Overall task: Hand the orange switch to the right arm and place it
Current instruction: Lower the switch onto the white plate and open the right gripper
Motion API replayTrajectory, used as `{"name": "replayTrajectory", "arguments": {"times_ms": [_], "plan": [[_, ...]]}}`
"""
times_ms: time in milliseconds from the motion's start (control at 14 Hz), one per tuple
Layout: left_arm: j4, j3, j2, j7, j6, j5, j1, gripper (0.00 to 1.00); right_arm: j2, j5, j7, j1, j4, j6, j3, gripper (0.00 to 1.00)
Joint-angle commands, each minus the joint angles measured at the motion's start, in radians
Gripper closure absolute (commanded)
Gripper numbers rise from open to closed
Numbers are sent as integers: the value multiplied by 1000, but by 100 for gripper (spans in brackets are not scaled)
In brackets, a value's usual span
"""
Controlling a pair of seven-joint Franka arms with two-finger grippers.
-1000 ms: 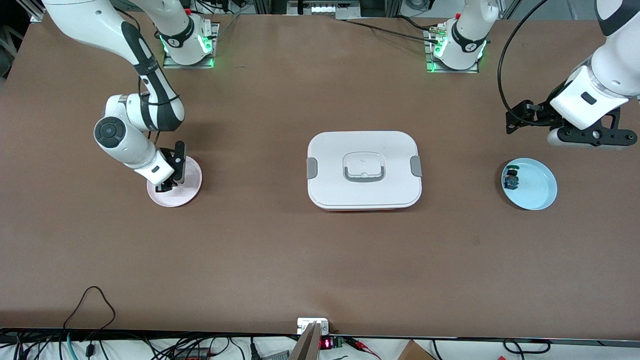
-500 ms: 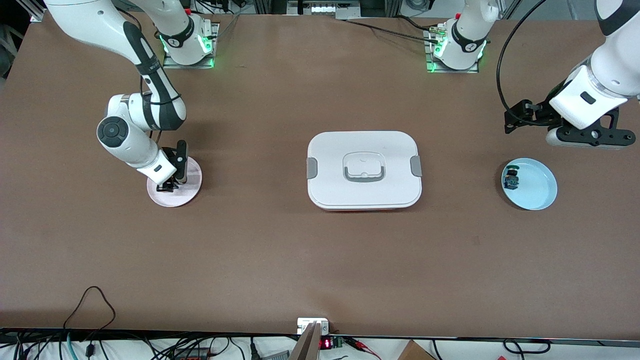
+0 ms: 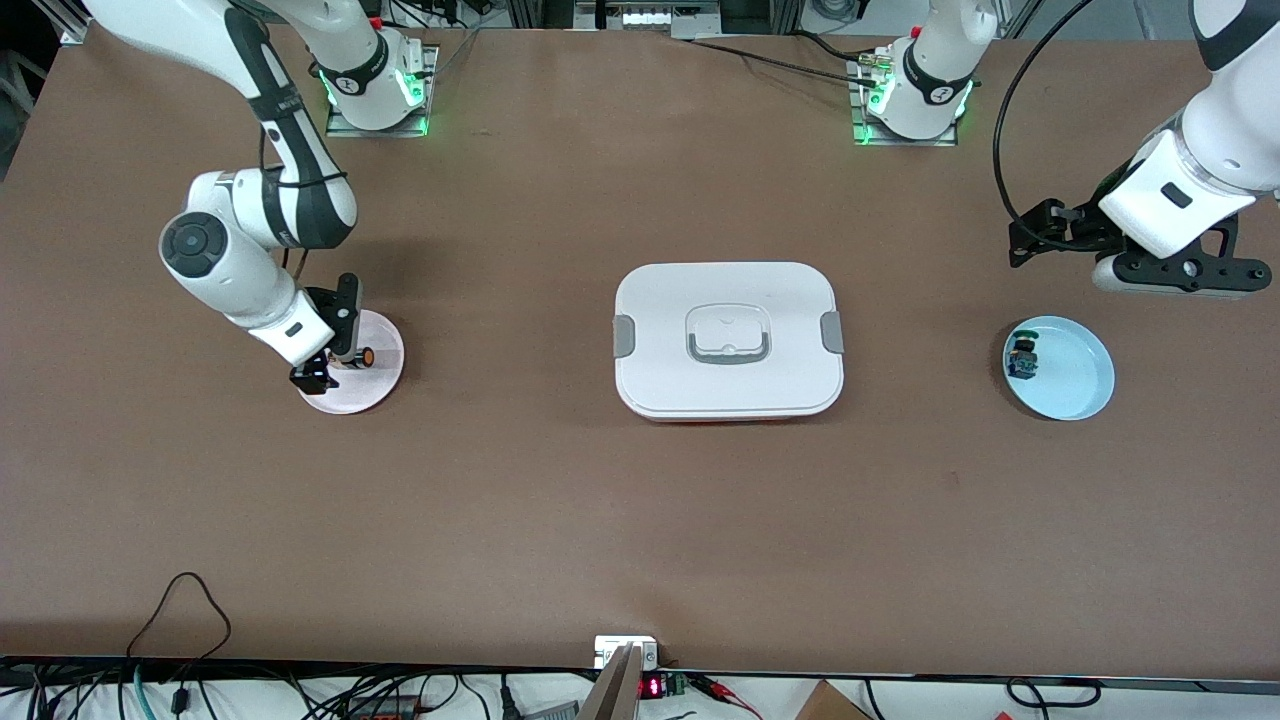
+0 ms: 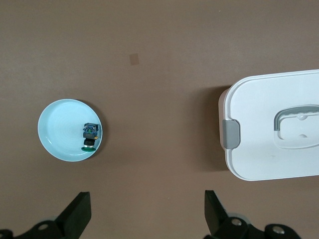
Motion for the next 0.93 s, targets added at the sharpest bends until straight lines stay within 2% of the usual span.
{"name": "replayTrajectory", "arguments": {"times_ms": [0, 357, 500, 714, 857], "plan": [[32, 5, 14, -12, -21, -13, -6, 0, -49, 18, 11, 5, 79, -136, 1, 0], [32, 7, 14, -1, -18, -8, 6, 0, -57, 120, 20, 8, 268, -346, 0, 0], [32, 7, 17, -1, -15, -6, 1, 0, -58, 162, 83, 8, 330, -409, -5, 0], [32, 7, 17, 0, -15, -2, -3, 0, -60, 168, 253, 8, 390, -436, -5, 0], [56, 8, 35, 5, -15, 1, 1, 0, -70, 167, 450, 7, 398, -439, -6, 0]]}}
